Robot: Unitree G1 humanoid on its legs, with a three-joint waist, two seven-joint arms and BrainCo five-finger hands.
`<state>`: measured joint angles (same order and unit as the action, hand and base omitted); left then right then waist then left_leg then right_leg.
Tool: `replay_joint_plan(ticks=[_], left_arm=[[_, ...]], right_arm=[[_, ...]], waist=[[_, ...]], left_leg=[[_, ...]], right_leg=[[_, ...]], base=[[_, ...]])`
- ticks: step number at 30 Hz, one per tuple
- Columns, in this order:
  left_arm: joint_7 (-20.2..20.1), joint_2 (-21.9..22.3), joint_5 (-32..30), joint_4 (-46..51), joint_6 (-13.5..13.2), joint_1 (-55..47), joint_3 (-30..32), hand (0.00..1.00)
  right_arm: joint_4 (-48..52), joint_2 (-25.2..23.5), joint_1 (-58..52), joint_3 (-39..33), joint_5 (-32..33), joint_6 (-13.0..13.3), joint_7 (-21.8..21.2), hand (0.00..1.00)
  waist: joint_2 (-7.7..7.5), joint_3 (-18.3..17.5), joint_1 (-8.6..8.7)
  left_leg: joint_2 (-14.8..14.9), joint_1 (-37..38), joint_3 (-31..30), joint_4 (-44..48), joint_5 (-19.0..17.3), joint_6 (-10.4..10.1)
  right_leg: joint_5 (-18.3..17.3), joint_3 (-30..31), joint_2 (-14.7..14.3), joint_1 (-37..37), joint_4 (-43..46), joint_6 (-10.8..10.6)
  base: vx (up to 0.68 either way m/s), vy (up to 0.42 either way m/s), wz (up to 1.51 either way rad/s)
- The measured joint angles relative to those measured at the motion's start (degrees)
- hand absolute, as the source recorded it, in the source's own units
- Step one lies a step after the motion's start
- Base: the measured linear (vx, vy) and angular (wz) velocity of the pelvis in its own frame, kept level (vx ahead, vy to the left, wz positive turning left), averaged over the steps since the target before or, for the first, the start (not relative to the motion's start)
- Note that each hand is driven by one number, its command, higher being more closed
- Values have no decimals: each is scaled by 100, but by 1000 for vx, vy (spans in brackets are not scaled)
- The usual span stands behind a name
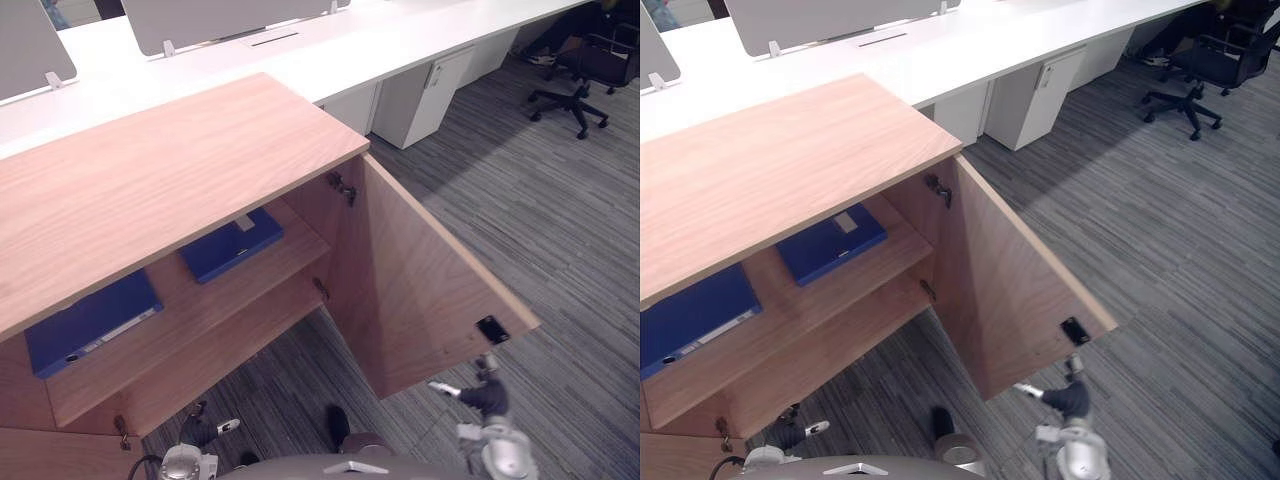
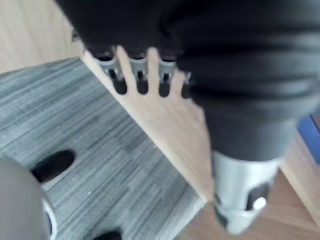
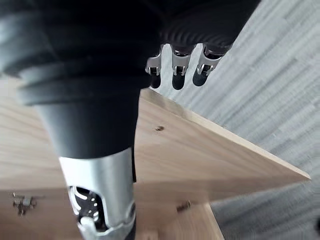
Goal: Walk over to the cabinet, pick up the folder, carry it to the office cabinet, place the folder inside the office cabinet, then close the office cabinet door
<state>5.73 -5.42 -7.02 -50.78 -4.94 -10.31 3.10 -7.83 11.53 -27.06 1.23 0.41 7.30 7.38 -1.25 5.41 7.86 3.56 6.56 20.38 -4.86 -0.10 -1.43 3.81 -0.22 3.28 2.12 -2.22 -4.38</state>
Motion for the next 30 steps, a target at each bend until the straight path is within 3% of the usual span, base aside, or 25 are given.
replay_joint_plan(ticks=[4,7,11,20,30], left_arm=[[26,3,-1,0,26,81,-72,0],[60,56,-2,0,31,128,-104,0],[166,135,1,3,47,115,-140,0],[179,82,8,4,46,178,-219,0],[224,95,61,1,45,182,-159,0]], right_arm=[[4,-55,-45,891,-74,1,-331,0],[-49,-197,315,1560,-121,18,-613,0],[-254,-373,965,2062,-430,138,-795,0],[-924,-385,1721,1777,-1232,122,-659,0],[-2616,-471,1879,878,-1406,-28,-326,0]], waist=[[7,-3,-89],[23,-15,-301],[47,-59,-461],[-157,-105,-694],[-174,-115,-780]], left_leg=[[56,-64,-148,-2,63,-36],[52,-91,-304,-3,79,-45],[-7,-168,-489,-4,114,10],[-153,-182,-808,-6,77,77],[-252,-210,-1329,-14,101,125]], right_leg=[[6,-90,-42,5,24,10],[2,-212,-25,-9,98,17],[9,-376,51,-36,123,12],[-64,-679,173,-210,111,-40],[-291,-1187,300,-437,162,-89]], base=[[-10,-47,19],[0,-20,27],[32,12,26],[37,21,21],[3,-4,28]])
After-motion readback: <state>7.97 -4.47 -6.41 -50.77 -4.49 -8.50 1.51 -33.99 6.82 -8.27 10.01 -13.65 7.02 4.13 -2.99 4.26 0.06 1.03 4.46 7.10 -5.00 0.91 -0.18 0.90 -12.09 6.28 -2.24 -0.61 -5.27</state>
